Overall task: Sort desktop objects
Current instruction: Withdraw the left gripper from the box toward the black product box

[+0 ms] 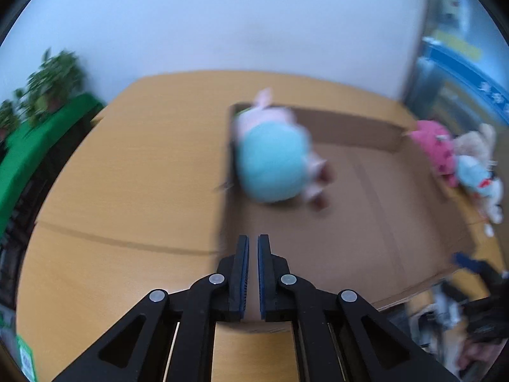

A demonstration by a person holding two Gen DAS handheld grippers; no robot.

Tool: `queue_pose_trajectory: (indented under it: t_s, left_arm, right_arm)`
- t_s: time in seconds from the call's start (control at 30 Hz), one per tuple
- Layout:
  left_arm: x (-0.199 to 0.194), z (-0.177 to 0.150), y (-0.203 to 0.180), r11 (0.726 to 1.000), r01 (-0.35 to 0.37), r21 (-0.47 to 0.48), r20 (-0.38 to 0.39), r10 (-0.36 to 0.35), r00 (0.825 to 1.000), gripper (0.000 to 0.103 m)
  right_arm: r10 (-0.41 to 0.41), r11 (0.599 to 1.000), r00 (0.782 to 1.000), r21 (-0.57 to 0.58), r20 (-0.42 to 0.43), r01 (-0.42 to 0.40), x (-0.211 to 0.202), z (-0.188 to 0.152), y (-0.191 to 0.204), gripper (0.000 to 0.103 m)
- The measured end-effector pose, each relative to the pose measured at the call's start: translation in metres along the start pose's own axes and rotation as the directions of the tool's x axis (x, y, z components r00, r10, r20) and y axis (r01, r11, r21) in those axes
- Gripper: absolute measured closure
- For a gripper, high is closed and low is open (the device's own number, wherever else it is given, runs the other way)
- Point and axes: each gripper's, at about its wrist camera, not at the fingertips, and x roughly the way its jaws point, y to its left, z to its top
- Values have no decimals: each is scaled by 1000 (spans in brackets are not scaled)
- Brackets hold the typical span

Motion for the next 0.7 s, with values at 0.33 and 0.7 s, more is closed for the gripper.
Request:
queue_pose_trajectory:
  t_s: [0.33, 0.7]
  left_arm:
    - [148, 63, -81, 984, 176, 9, -238, -169, 956, 98]
    - [184, 79, -42, 1000, 20, -19, -277, -25, 961, 102]
  right_arm:
    - [-17, 999, 1000, -41, -14, 16, 19, 3, 8, 1]
    - [-51, 998, 998, -39, -34, 49, 27, 7, 4, 1]
